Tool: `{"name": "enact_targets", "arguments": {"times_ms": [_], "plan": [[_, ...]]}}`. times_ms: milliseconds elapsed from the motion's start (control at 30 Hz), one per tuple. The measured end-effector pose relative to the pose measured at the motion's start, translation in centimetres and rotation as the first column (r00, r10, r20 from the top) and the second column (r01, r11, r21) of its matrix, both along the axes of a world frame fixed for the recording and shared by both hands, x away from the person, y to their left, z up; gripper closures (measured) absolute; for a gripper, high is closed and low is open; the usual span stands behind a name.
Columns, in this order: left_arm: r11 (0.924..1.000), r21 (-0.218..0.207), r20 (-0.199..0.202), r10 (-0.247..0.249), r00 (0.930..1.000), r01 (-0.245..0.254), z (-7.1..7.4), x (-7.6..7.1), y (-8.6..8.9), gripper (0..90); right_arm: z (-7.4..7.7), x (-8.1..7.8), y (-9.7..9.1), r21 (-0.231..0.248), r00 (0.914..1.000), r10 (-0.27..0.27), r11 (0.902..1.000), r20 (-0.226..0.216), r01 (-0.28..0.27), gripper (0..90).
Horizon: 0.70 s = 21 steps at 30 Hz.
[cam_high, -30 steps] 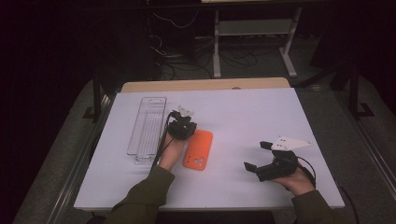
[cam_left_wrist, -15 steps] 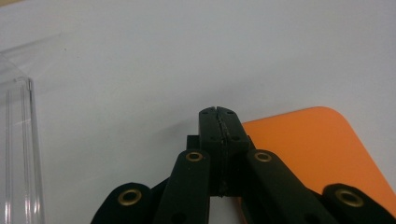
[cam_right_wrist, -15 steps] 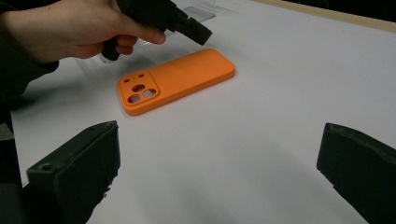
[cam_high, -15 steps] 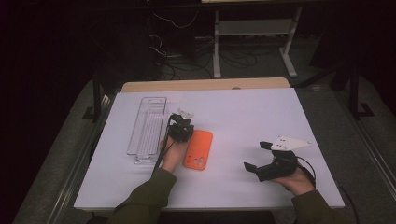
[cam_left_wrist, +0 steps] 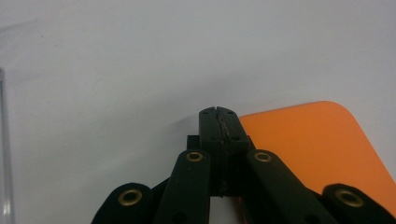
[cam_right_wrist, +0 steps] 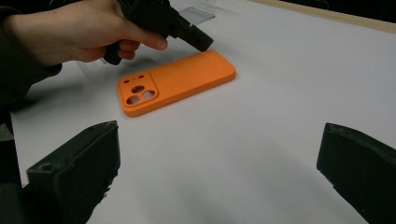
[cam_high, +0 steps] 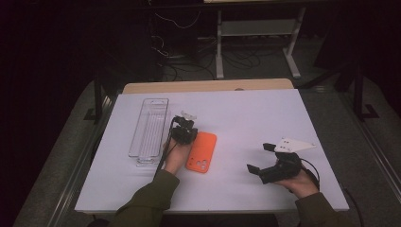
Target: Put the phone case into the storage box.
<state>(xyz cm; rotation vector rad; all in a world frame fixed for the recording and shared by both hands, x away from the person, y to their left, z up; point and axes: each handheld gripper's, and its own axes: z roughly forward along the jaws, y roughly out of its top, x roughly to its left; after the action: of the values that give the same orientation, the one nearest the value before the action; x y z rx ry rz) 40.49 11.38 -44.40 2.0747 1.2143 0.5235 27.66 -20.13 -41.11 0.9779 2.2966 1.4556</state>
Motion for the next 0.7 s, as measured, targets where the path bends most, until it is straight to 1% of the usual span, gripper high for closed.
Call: {"name": "enact_targets", "arguments": {"times_ms": [67, 133, 167, 200, 233, 267, 300, 367, 400, 433, 467, 500, 533, 567, 600, 633, 700], "plan": [[0.9999, -0.010, -0.005, -0.014, 0.9999, 0.014, 0.0, 0.0, -0.2, 89.9, 0.0, 0.0, 0.0, 0.000, 1.0000, 0.000, 1.0000, -0.001, 0.000, 0.0], [0.9995, -0.003, -0.002, -0.033, 0.9995, 0.033, 0.0, -0.2, -0.4, 90.0, 0.0, 0.0, 0.0, 0.000, 1.0000, 0.000, 1.0000, 0.000, 0.000, 0.0], [0.9991, -0.011, -0.008, -0.041, 0.9991, 0.041, 0.0, -0.2, -0.6, 90.0, 0.0, 0.0, 0.0, 0.000, 1.0000, 0.001, 1.0000, -0.001, -0.001, 0.0], [0.9991, -0.011, -0.008, -0.041, 0.9991, 0.041, 0.0, -0.2, -0.6, 89.9, 0.0, 0.0, 0.0, 0.000, 1.0000, 0.001, 1.0000, -0.001, -0.001, 0.0], [0.9984, -0.003, -0.009, -0.057, 0.9983, 0.057, 0.0, -0.3, -0.8, 90.0, 0.0, 0.0, 0.0, -0.001, 1.0000, 0.000, 1.0000, -0.001, 0.000, 0.0], [0.9977, -0.007, -0.009, -0.068, 0.9977, 0.068, 0.0, -0.4, -0.9, 89.9, 0.0, 0.0, 0.0, 0.000, 1.0000, 0.000, 1.0000, -0.001, 0.000, 0.0], [0.9977, -0.007, -0.009, -0.068, 0.9977, 0.068, 0.0, -0.4, -0.9, 89.9, 0.0, 0.0, 0.0, 0.000, 1.0000, 0.000, 1.0000, -0.001, 0.000, 0.0], [0.9965, -0.003, -0.007, -0.083, 0.9965, 0.083, 0.0, -0.5, -1.2, 90.0, 0.0, 0.0, 0.0, -0.001, 1.0000, 0.000, 1.0000, -0.001, 0.000, 0.0], [0.9954, -0.012, -0.014, -0.095, 0.9954, 0.095, 0.0, -0.6, -1.4, 90.0, 0.0, 0.0, 0.0, 0.000, 1.0000, 0.001, 1.0000, -0.001, -0.001, 0.0], [0.9944, -0.010, -0.018, -0.106, 0.9942, 0.105, 0.0, -0.6, -1.5, 90.0, 0.0, 0.0, 0.0, 0.000, 1.0000, 0.001, 1.0000, -0.001, -0.001, 0.0], [0.9944, -0.010, -0.018, -0.106, 0.9942, 0.105, 0.0, -0.6, -1.5, 90.0, 0.0, 0.0, 0.0, 0.000, 1.0000, 0.001, 1.0000, -0.001, -0.001, 0.0], [0.9925, -0.018, -0.025, -0.122, 0.9922, 0.121, 0.1, -0.8, -1.9, 90.0, 0.0, 0.0, 0.0, 0.000, 1.0000, 0.001, 1.0000, -0.001, -0.001, 0.0], [0.9925, -0.018, -0.025, -0.122, 0.9922, 0.121, 0.1, -0.8, -1.9, 90.0, 0.0, 0.0, 0.0, 0.000, 1.0000, 0.001, 1.0000, 0.000, -0.001, 0.0], [0.9893, -0.005, -0.026, -0.146, 0.9889, 0.146, 0.1, -1.1, -2.4, 90.0, 0.0, 0.0, 0.0, -0.001, 1.0000, 0.001, 1.0000, 0.000, -0.001, 0.0], [0.9893, -0.005, -0.026, -0.146, 0.9889, 0.146, 0.1, -1.1, -2.4, 90.0, 0.0, 0.0, 0.0, -0.001, 1.0000, 0.001, 1.0000, 0.000, -0.001, 0.0], [0.9863, -0.008, -0.024, -0.165, 0.9861, 0.164, 0.1, -1.3, -2.9, 90.0, 0.0, 0.0, 0.0, 0.000, 1.0000, 0.001, 1.0000, -0.001, -0.001, 0.0], [0.9854, -0.016, -0.026, -0.170, 0.9851, 0.170, 0.1, -1.5, -3.2, 90.0, 0.0, 0.0, 0.0, 0.000, 1.0000, 0.000, 1.0000, -0.001, 0.000, 0.0]]}}
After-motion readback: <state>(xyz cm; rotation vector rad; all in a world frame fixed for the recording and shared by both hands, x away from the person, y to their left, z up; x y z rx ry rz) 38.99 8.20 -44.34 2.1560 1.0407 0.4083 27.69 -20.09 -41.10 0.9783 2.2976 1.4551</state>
